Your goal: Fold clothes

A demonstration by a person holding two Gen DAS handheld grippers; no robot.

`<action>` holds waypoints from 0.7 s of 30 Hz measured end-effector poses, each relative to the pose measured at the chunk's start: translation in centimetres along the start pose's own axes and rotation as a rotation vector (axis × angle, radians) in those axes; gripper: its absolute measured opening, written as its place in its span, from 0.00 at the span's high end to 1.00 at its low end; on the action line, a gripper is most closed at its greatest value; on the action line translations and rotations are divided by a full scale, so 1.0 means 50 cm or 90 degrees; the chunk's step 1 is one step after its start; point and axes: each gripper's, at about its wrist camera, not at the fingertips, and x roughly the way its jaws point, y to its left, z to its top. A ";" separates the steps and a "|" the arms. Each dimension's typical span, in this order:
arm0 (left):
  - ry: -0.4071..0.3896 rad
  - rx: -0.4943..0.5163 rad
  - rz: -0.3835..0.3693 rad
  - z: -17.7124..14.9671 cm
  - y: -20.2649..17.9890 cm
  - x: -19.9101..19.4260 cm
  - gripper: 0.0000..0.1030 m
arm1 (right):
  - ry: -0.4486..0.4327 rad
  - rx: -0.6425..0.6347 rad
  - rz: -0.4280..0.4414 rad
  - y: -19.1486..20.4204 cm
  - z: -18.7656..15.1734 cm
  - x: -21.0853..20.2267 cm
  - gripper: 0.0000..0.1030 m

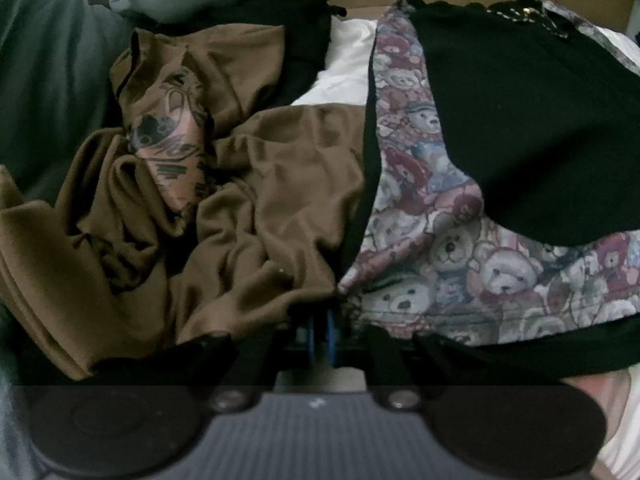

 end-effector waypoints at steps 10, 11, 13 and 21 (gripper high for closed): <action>-0.002 0.002 -0.005 -0.001 -0.002 0.002 0.93 | 0.039 -0.026 0.045 0.023 -0.014 -0.074 1.00; -0.002 0.004 -0.006 -0.001 -0.003 0.002 0.93 | 0.039 -0.030 0.048 0.025 -0.014 -0.084 1.00; -0.003 0.006 -0.008 0.000 -0.004 0.002 0.93 | 0.037 -0.033 0.057 0.028 -0.013 -0.100 1.00; -0.006 0.001 -0.007 0.001 0.000 0.001 0.93 | 0.038 -0.012 0.086 0.013 -0.016 -0.128 0.99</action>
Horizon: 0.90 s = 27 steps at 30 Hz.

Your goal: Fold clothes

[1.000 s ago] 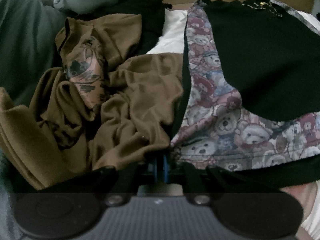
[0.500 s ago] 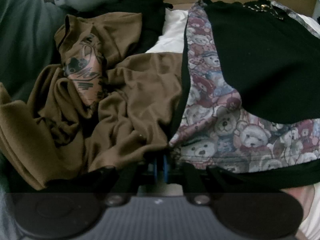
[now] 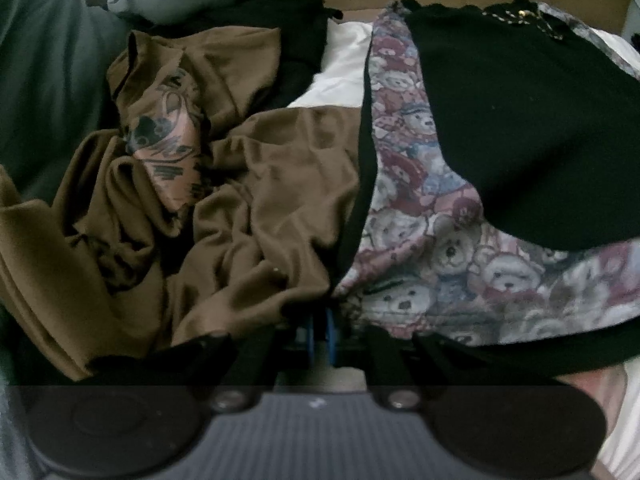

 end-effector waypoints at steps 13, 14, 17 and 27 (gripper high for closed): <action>-0.018 -0.008 0.014 0.005 0.006 -0.011 0.93 | 0.035 -0.024 -0.066 -0.041 -0.015 0.093 0.85; -0.018 -0.007 0.014 0.004 0.006 -0.012 0.93 | 0.037 -0.026 -0.063 -0.038 -0.016 0.099 0.77; -0.017 -0.008 0.014 0.005 0.005 -0.009 0.93 | 0.029 -0.031 -0.051 -0.029 -0.019 0.104 0.58; -0.012 -0.008 0.018 0.002 0.000 -0.011 0.93 | 0.034 0.016 -0.031 -0.058 -0.010 0.138 0.68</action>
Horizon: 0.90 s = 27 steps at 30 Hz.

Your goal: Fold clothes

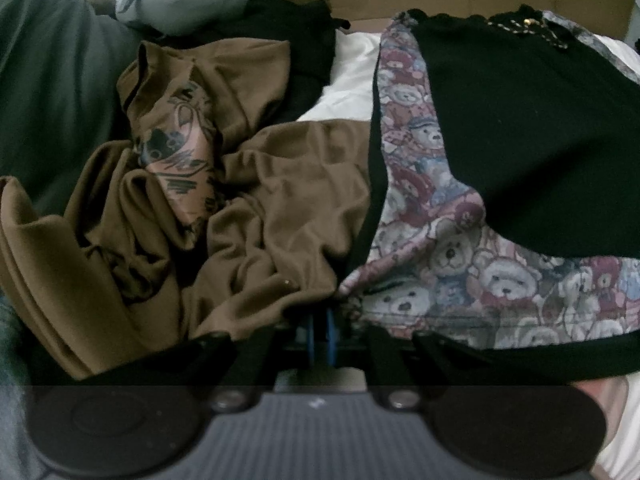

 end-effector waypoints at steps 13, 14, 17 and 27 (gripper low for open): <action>0.019 0.005 -0.006 -0.022 -0.008 -0.049 0.94 | 0.071 -0.001 0.016 -0.005 -0.017 0.013 1.00; 0.024 0.004 -0.006 -0.027 -0.010 -0.046 0.94 | 0.076 -0.002 0.012 -0.005 -0.017 0.016 1.00; 0.038 0.004 -0.005 -0.041 -0.017 -0.035 0.94 | 0.087 -0.005 -0.004 -0.006 -0.018 0.022 1.00; 0.049 0.012 0.005 -0.044 -0.017 -0.021 0.94 | 0.101 -0.006 -0.016 -0.003 -0.020 0.029 1.00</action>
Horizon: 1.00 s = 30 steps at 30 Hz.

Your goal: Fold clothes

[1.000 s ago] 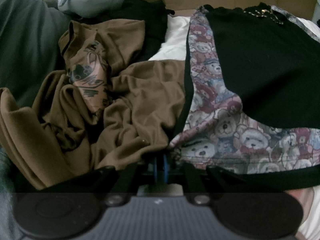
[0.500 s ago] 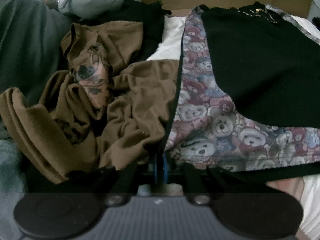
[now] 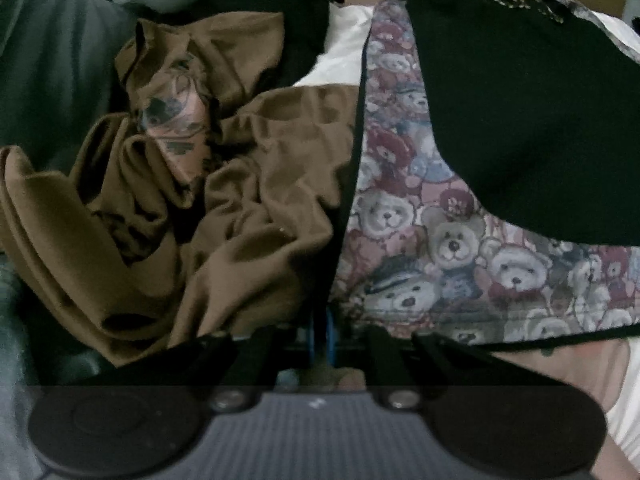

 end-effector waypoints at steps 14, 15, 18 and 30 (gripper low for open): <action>0.012 0.011 0.019 -0.012 -0.007 -0.004 0.94 | -0.059 0.081 0.035 -0.052 0.014 -0.051 0.61; 0.012 0.011 0.020 -0.012 -0.008 -0.004 0.94 | -0.061 0.088 0.036 -0.055 0.016 -0.050 0.61; 0.012 0.011 0.022 -0.012 -0.010 -0.004 0.94 | -0.062 0.092 0.038 -0.055 0.018 -0.037 0.61; 0.017 0.000 0.021 -0.007 -0.017 -0.009 0.94 | -0.030 0.153 0.095 -0.067 0.008 0.012 0.99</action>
